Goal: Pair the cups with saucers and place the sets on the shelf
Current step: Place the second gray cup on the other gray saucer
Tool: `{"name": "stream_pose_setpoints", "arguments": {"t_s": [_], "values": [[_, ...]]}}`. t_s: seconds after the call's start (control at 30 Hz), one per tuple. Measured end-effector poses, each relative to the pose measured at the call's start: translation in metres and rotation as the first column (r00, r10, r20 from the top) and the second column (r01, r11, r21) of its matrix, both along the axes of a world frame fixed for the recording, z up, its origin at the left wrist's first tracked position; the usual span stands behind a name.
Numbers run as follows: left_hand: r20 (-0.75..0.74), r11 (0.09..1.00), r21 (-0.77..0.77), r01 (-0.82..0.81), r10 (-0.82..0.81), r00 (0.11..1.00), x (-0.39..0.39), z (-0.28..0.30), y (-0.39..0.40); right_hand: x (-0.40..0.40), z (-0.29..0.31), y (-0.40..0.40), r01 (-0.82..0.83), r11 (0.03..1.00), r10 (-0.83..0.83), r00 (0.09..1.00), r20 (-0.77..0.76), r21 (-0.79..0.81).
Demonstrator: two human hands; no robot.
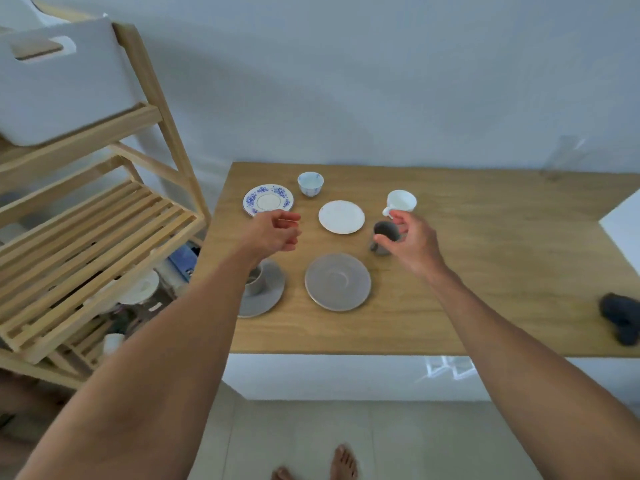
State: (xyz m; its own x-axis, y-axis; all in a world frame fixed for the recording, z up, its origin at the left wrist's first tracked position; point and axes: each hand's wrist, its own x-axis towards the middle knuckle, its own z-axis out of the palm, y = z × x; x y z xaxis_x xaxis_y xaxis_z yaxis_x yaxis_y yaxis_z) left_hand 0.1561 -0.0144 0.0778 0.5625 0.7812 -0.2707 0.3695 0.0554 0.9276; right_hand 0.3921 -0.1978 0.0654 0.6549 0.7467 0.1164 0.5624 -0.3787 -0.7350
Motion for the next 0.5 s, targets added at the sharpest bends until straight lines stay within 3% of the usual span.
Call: {"name": "stream_pose_setpoints", "arguments": {"t_s": [0.23, 0.5], "values": [[-0.152, 0.995, -0.064, 0.074, -0.083, 0.985, 0.031, -0.041, -0.018, 0.035, -0.023, -0.006, 0.031, 0.987, -0.037, 0.999, -0.040, -0.156], [-0.352, 0.996, 0.018, 0.086, -0.074, 0.933, 0.044, -0.069, -0.017, 0.056, -0.049, 0.016, -0.052, 0.979, 0.018, 0.985, -0.172, -0.197]]}}
